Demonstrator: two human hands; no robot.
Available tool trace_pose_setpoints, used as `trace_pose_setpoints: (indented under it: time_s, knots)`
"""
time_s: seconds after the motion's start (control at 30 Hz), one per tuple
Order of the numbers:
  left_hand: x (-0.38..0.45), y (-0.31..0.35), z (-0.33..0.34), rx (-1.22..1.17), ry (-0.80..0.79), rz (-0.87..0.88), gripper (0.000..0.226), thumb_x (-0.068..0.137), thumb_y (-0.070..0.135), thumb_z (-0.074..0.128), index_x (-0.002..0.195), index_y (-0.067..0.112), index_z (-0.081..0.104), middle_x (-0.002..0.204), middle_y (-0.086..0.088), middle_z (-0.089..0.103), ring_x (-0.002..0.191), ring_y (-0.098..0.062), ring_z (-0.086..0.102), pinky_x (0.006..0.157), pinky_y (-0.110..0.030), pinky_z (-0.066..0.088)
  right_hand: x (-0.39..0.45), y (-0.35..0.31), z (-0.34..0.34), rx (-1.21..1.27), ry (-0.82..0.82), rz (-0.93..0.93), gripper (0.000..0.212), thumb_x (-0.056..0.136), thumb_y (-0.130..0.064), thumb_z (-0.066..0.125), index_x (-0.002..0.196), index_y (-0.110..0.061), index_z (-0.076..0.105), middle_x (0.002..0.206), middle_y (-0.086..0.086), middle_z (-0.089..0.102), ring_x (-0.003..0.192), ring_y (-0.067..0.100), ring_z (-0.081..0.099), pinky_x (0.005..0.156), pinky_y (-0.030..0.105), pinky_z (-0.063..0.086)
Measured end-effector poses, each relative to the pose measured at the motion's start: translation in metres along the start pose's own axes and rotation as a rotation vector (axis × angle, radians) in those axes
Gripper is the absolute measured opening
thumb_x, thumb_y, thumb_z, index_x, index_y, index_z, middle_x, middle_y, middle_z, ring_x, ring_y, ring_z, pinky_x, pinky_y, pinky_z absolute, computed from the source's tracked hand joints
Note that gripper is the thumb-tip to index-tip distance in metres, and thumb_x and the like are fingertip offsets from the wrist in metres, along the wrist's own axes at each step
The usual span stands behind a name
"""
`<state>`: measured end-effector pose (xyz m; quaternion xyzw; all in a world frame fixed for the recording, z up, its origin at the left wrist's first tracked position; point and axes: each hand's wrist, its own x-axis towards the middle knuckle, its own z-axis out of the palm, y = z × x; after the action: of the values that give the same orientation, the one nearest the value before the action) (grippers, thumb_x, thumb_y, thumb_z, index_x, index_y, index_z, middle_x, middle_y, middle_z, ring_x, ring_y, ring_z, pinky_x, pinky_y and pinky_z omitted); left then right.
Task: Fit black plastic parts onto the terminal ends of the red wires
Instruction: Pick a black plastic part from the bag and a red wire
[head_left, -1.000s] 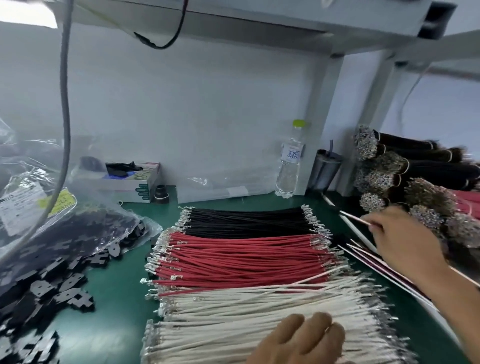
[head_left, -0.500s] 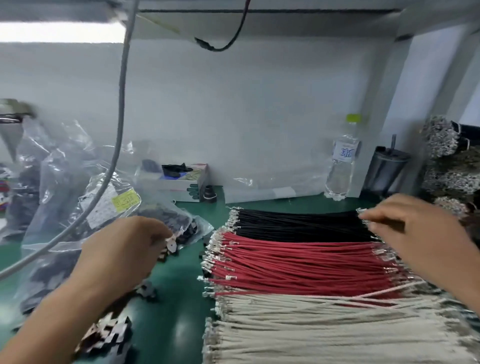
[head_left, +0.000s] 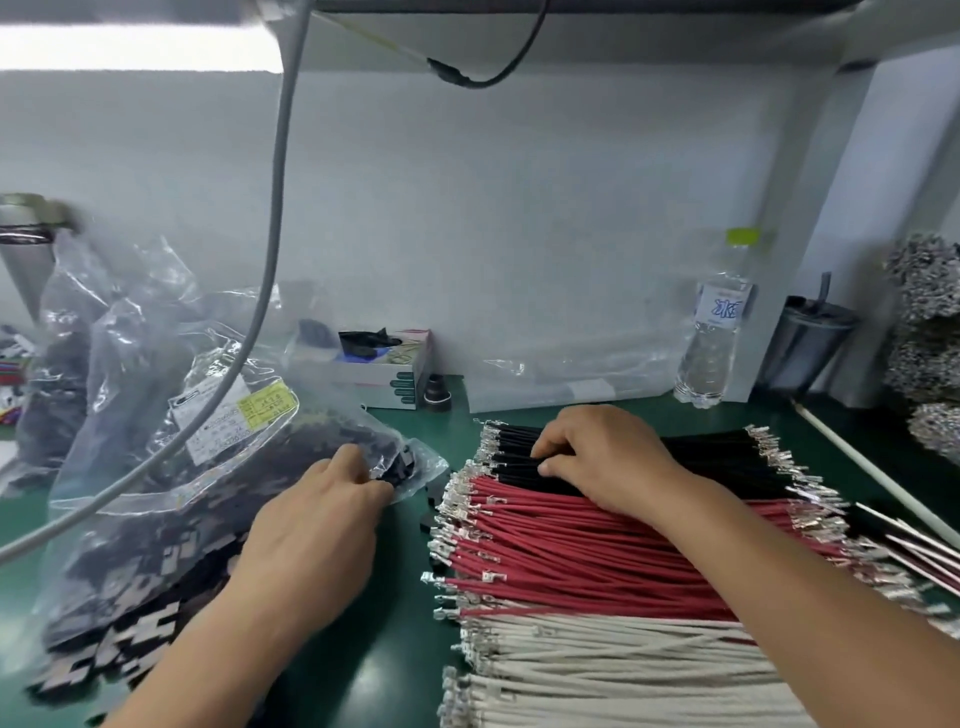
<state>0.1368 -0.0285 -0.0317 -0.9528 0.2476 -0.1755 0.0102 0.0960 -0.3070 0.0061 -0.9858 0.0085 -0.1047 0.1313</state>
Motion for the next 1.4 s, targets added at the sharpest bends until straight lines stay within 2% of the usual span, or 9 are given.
trace_pose_setpoints:
  time_s: [0.1,0.27,0.4,0.57,0.63,0.7,0.8,1.03,1.4]
  knots:
    - [0.002,-0.003,0.005,0.009,-0.003,0.013,0.041,0.095,0.016,0.052,0.126,0.04,0.064,0.118,0.013,0.052,0.111,-0.015,0.051,0.071,-0.033,0.055,-0.003,-0.002,-0.008,-0.058,0.049,-0.071,0.015,0.096,-0.032,0.064,0.106,-0.032,0.076,0.107,-0.015,0.073,0.098,0.007,0.066,0.077,0.023,0.041]
    - [0.003,-0.009,0.0,0.029,0.034,-0.006,0.03,0.092,0.016,0.06,0.111,0.038,0.069,0.102,0.016,0.061,0.102,-0.012,0.06,0.065,-0.035,0.057,-0.011,-0.009,-0.023,-0.334,0.112,-0.251,0.02,0.096,-0.009,0.054,0.097,-0.022,0.07,0.088,-0.006,0.07,0.078,0.017,0.066,0.065,0.029,0.049]
    - [0.002,-0.009,-0.008,-0.064,0.118,-0.046,0.019,0.074,0.026,0.083,0.087,0.036,0.073,0.089,0.017,0.063,0.084,-0.014,0.068,0.045,-0.028,0.05,-0.02,-0.014,-0.041,-0.506,0.147,-0.28,0.023,0.091,0.0,0.048,0.096,-0.018,0.062,0.082,-0.005,0.055,0.07,0.02,0.053,0.053,0.028,0.028]
    - [0.0,0.002,-0.021,-0.406,0.322,-0.094,0.032,0.065,0.023,0.095,0.079,0.033,0.069,0.077,0.022,0.06,0.059,-0.009,0.063,0.049,-0.022,0.047,-0.051,-0.008,-0.061,-0.278,0.463,-0.273,0.009,0.096,-0.016,0.062,0.099,-0.021,0.069,0.09,-0.006,0.056,0.083,0.017,0.055,0.058,0.033,0.047]
    - [-0.004,0.016,-0.03,-0.571,0.421,-0.087,0.028,0.065,0.023,0.095,0.083,0.033,0.075,0.069,0.031,0.059,0.055,0.006,0.059,0.048,-0.017,0.045,-0.072,-0.005,-0.057,-0.181,0.525,-0.255,0.008,0.095,-0.021,0.063,0.097,-0.025,0.07,0.089,-0.011,0.055,0.08,0.008,0.052,0.063,0.022,0.043]
    - [-0.011,0.034,-0.037,-0.772,0.475,-0.007,0.017,0.072,0.032,0.084,0.088,0.035,0.077,0.078,0.029,0.069,0.067,0.005,0.067,0.06,-0.012,0.051,-0.092,-0.005,-0.047,-0.067,0.543,-0.231,0.011,0.094,-0.026,0.061,0.096,-0.029,0.071,0.088,-0.017,0.054,0.078,0.001,0.051,0.066,0.013,0.035]
    - [-0.022,0.057,-0.045,-1.03,0.4,0.069,0.02,0.076,0.027,0.076,0.094,0.034,0.08,0.094,0.016,0.072,0.074,-0.004,0.068,0.064,-0.01,0.05,-0.108,-0.005,-0.031,0.095,0.561,-0.218,0.011,0.093,-0.027,0.063,0.093,-0.028,0.074,0.085,-0.017,0.056,0.075,0.005,0.057,0.063,0.018,0.044]
    - [-0.037,0.074,-0.043,-1.454,0.228,-0.089,0.027,0.051,0.027,0.089,0.077,0.035,0.082,0.07,-0.004,0.077,0.055,-0.006,0.065,0.052,-0.015,0.052,-0.117,-0.016,-0.024,0.314,0.56,-0.272,0.015,0.091,-0.026,0.067,0.099,-0.023,0.08,0.082,-0.014,0.059,0.072,0.009,0.06,0.062,0.018,0.044]
    - [-0.038,0.07,-0.04,-1.512,0.128,0.022,0.023,0.059,0.015,0.09,0.081,0.02,0.084,0.08,-0.014,0.075,0.066,-0.015,0.066,0.059,-0.017,0.054,-0.119,-0.028,-0.021,0.244,0.411,-0.284,0.014,0.093,-0.036,0.064,0.093,-0.032,0.077,0.084,-0.018,0.058,0.076,0.001,0.058,0.065,0.012,0.04]
